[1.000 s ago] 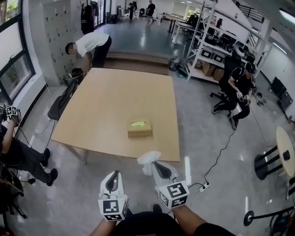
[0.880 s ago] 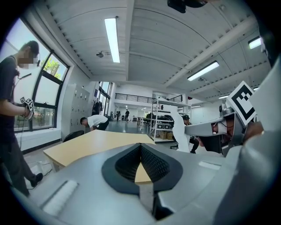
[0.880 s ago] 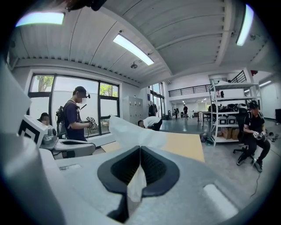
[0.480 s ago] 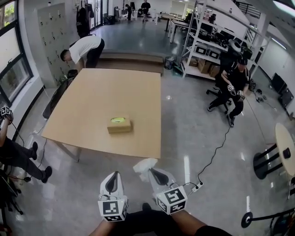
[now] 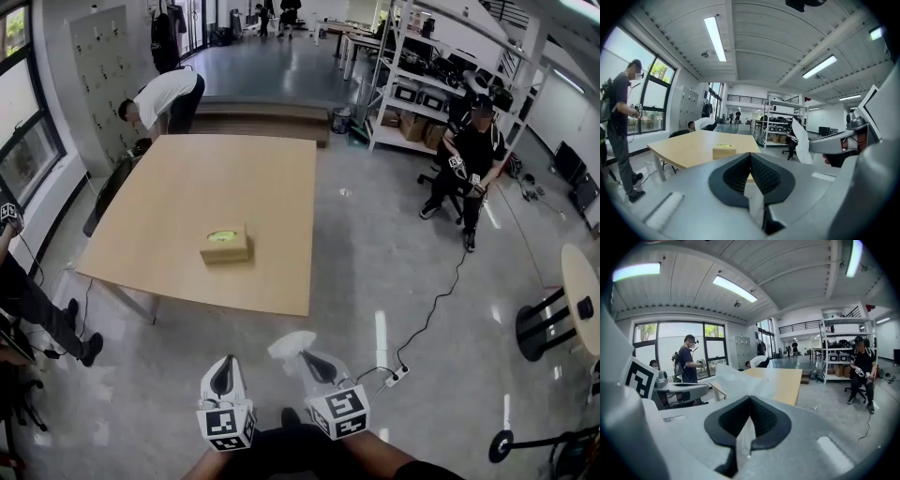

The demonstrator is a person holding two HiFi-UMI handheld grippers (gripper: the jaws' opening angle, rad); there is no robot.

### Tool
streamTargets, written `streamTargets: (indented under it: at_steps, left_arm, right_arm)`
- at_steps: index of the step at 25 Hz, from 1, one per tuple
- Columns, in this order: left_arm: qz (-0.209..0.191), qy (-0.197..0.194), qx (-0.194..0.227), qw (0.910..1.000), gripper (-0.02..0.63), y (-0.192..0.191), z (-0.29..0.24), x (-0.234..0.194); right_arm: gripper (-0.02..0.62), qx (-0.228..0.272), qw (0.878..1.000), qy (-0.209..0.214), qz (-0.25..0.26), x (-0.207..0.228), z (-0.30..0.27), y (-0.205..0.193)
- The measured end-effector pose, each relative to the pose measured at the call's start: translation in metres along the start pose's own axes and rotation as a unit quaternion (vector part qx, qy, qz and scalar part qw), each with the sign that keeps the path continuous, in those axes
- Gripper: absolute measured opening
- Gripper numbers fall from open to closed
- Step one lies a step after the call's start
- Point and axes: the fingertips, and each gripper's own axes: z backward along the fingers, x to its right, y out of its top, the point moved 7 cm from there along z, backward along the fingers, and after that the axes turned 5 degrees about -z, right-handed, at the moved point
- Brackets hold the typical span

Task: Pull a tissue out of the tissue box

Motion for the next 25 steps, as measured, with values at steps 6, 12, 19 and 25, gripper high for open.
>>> streamTargets:
  at_steps: [6, 12, 19, 25]
  left_arm:
    - [-0.001, 0.002, 0.007, 1.0, 0.018, 0.004, -0.001, 0.009]
    - [-0.002, -0.002, 0.013, 0.9999, 0.018, 0.008, -0.005, 0.012]
    - [-0.004, 0.0, 0.016, 0.9999, 0.018, 0.011, -0.009, 0.011]
    - [-0.005, 0.0, 0.015, 0.9999, 0.018, 0.009, -0.014, 0.009]
  right_arm:
    - [-0.005, 0.006, 1.0, -0.013, 0.007, 0.007, 0.004, 0.001]
    - [-0.005, 0.015, 1.0, -0.019, 0.012, 0.012, 0.005, 0.006]
    - [-0.005, 0.011, 1.0, -0.017, 0.014, 0.014, 0.001, 0.007]
    - [-0.005, 0.013, 1.0, -0.015, 0.012, 0.017, -0.004, 0.006]
